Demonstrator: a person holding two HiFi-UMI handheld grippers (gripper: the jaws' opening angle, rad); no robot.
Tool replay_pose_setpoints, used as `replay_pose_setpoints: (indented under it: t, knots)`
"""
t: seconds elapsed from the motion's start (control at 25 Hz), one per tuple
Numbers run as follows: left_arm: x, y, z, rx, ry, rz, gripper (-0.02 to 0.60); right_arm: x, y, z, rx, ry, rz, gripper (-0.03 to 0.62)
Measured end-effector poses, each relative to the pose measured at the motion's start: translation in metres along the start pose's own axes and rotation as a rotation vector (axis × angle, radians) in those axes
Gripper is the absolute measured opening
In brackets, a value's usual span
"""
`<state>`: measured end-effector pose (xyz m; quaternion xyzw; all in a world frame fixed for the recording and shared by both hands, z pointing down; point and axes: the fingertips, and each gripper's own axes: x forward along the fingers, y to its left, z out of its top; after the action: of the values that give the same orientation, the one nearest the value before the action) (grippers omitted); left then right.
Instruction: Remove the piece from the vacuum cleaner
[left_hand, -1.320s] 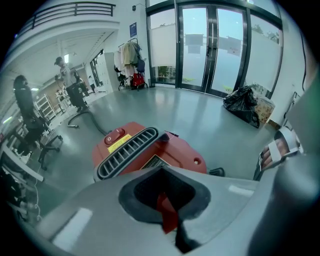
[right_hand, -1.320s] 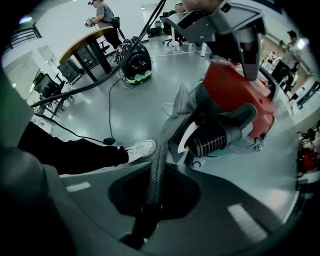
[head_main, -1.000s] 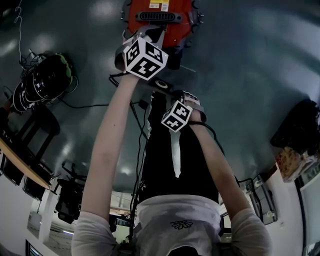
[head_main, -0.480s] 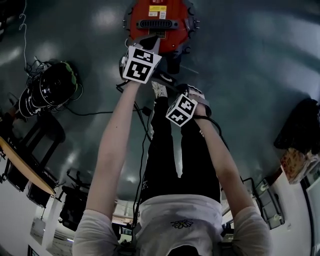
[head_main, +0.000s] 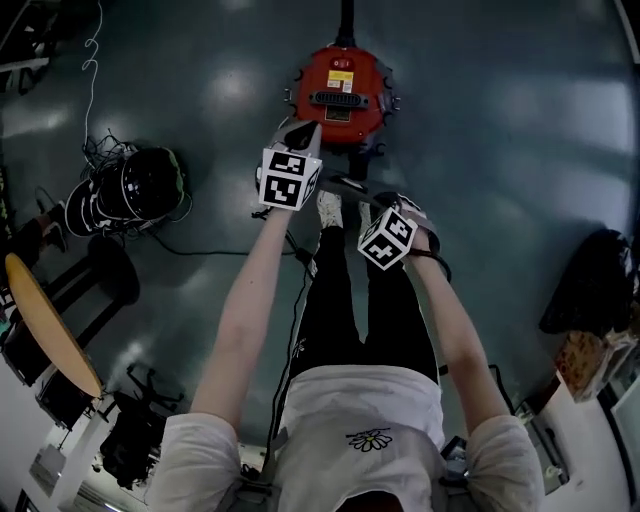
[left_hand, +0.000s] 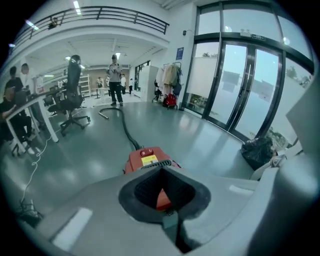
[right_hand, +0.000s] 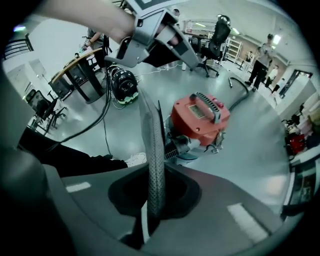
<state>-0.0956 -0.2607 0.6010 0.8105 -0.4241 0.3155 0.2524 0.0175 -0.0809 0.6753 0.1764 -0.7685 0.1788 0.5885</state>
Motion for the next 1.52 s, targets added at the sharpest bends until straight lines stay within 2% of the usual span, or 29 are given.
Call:
replay_pose_setpoints:
  t: [0.2, 0.4, 0.52, 0.8, 0.92, 1.0, 1.08, 1.2, 1.28, 1.52]
  knots:
    - [-0.065, -0.004, 0.055, -0.094, -0.12, 0.047, 0.003, -0.075, -0.033, 0.046, 0.015, -0.082, -0.096, 0.037]
    - [-0.136, -0.018, 0.092, -0.134, -0.204, 0.091, 0.003, -0.159, -0.057, 0.09, -0.018, -0.211, -0.214, 0.037]
    - [-0.179, -0.011, 0.117, -0.168, -0.277, 0.139, 0.003, -0.206, -0.07, 0.12, -0.056, -0.29, -0.282, 0.037]
    - [-0.249, 0.005, 0.166, -0.144, -0.424, 0.194, 0.003, -0.298, -0.091, 0.188, -0.061, -0.486, -0.477, 0.037]
    - [-0.267, -0.001, 0.192, -0.094, -0.475, 0.192, 0.003, -0.338, -0.109, 0.206, -0.003, -0.563, -0.546, 0.037]
    - [-0.28, -0.011, 0.207, -0.115, -0.527, 0.149, 0.003, -0.368, -0.115, 0.212, 0.074, -0.625, -0.559, 0.037]
    - [-0.299, -0.025, 0.22, -0.132, -0.598, 0.106, 0.003, -0.402, -0.116, 0.213, 0.196, -0.723, -0.539, 0.037]
    - [-0.33, -0.048, 0.23, -0.073, -0.687, 0.131, 0.003, -0.447, -0.111, 0.201, 0.386, -0.908, -0.466, 0.037]
    - [-0.342, -0.054, 0.231, -0.059, -0.722, 0.164, 0.003, -0.465, -0.107, 0.19, 0.465, -0.999, -0.42, 0.037]
    - [-0.361, -0.057, 0.249, 0.006, -0.785, 0.187, 0.003, -0.487, -0.101, 0.184, 0.46, -1.058, -0.457, 0.035]
